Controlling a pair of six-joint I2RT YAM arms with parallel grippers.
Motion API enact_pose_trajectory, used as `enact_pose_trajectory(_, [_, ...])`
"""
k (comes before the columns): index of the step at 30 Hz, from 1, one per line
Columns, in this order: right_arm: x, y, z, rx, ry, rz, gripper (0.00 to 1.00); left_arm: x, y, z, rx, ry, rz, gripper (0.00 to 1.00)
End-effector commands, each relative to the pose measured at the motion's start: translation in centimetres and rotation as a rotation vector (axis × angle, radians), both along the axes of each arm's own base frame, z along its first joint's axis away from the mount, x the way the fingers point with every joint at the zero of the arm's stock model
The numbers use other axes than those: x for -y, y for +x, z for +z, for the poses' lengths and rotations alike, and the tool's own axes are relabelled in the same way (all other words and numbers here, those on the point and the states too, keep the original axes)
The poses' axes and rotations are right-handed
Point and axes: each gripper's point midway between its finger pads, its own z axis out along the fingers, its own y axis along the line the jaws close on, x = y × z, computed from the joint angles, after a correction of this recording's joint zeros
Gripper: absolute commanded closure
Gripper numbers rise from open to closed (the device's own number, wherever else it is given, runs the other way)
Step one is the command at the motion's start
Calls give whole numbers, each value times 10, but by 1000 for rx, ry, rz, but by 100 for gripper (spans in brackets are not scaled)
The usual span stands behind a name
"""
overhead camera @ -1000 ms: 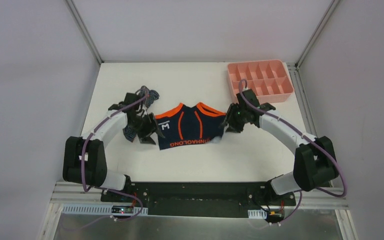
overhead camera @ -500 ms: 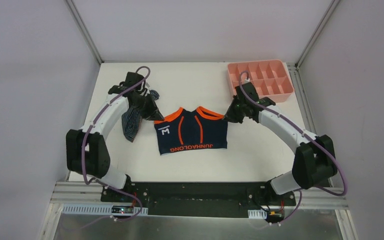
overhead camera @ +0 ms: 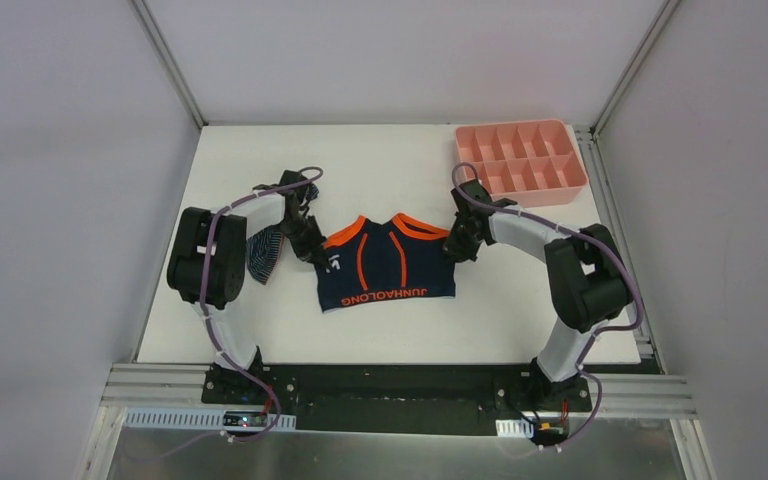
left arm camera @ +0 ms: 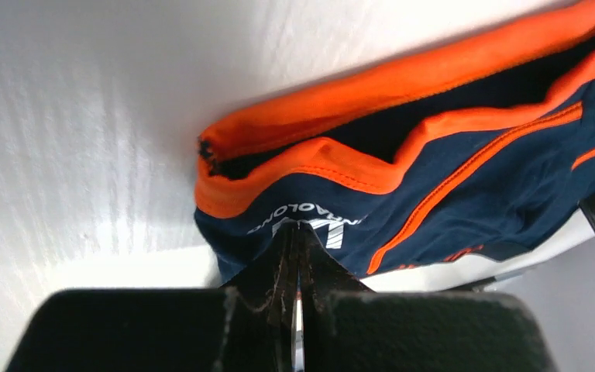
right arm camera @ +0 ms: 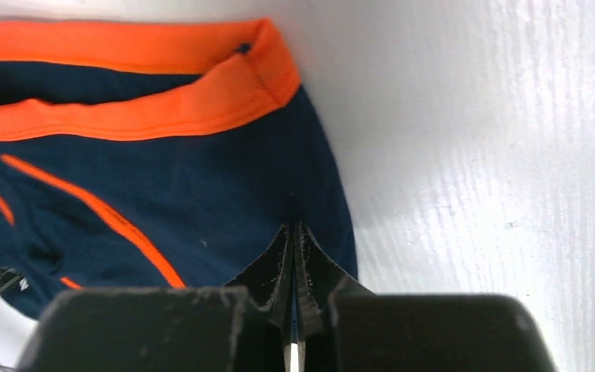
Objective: Roll the underwear
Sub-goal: Flatten out the underwear at the center of the board.
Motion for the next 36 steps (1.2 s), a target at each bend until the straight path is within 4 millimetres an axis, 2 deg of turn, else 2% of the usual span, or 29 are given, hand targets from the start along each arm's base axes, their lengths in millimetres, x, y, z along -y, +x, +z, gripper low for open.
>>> enact_pose_trajectory(1, [16,-4,-4,9,-70,-2,100,9,-21,0,-2,22,-42,100])
enact_pose_trajectory(7, [32,1,6,53,-134,6,100,34,-74,3,-52,24,-63,100])
enact_pose_trajectory(9, [35,6,10,70,-152,12,100,44,-93,11,-69,-11,-72,100])
enact_pose_trajectory(11, [34,12,22,104,-145,19,100,51,-106,29,-77,-52,-81,100])
enact_pose_trajectory(13, [30,16,39,151,-125,12,98,49,-109,54,-35,-67,-96,100])
enact_pose_trajectory(14, [29,17,47,173,-123,1,92,46,-108,64,-7,-55,-111,100])
enact_pose_trajectory(16, [26,13,62,202,-114,-30,87,38,-100,81,58,-12,-147,97])
enact_pose_trajectory(19, [17,-8,73,196,-76,-84,79,29,-89,89,85,63,-190,97])
enact_pose_trajectory(23, [11,-42,69,184,-72,-141,75,22,-75,70,74,144,-242,100])
enact_pose_trajectory(26, [10,-55,63,182,-47,-191,76,17,-69,53,54,189,-261,100])
enact_pose_trajectory(31, [14,-53,46,177,-90,-175,79,18,-68,31,30,198,-264,100])
enact_pose_trajectory(36, [23,-48,15,101,-159,-135,82,23,-77,13,-31,167,-248,100])
